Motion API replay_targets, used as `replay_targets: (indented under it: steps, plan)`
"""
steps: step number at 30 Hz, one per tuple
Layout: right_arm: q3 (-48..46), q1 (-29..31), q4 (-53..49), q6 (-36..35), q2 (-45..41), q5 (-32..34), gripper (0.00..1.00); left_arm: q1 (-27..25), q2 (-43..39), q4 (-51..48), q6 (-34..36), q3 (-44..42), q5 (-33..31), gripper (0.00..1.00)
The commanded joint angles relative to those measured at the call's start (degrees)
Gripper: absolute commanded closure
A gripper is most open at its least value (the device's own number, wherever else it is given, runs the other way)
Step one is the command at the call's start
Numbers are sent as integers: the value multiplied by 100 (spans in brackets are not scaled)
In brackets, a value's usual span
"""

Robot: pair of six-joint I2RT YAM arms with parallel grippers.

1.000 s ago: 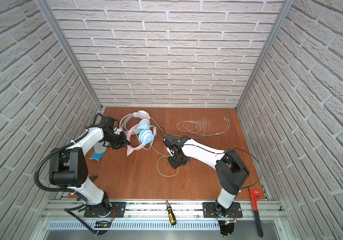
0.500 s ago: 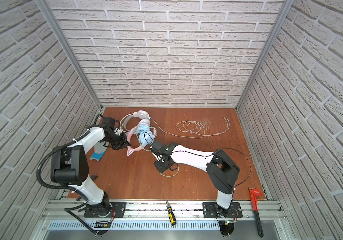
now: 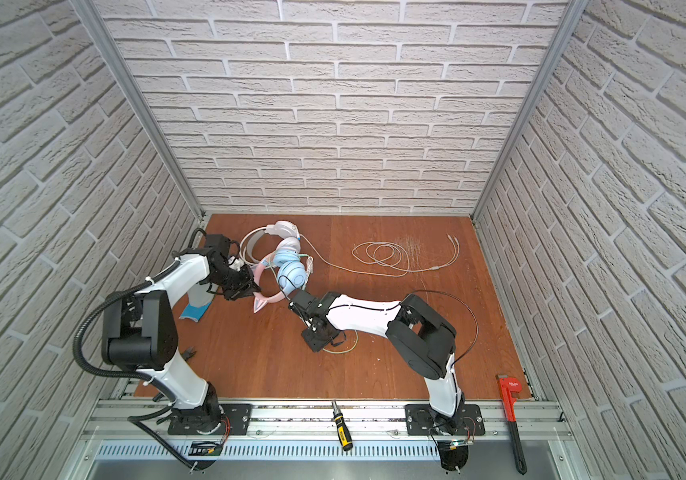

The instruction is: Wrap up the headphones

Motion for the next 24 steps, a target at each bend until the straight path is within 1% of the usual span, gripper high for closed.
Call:
replay_targets:
  steps: [1,5,8,14,17,24]
  plan:
    - [160,141,-84,-112,93,72,68,-9,-13,113,126,214,142,100]
    - [165,182,-210,-68,333,27,75,-9,-23,102,127,225,116,100]
    - [118,211,-339,-68,395,113,79,-9,-9,68,126,226,90,100]
    - [-63,213,-305,-143,336,201,94,-7,-19,56,101,247,37,100]
    - [-110,213,-209,-272,171,140,94,-6,-49,23,78,293,5,100]
    - [-399,205,96,-587,-848,-199,94,-41,-42,-26,38,419,-128,100]
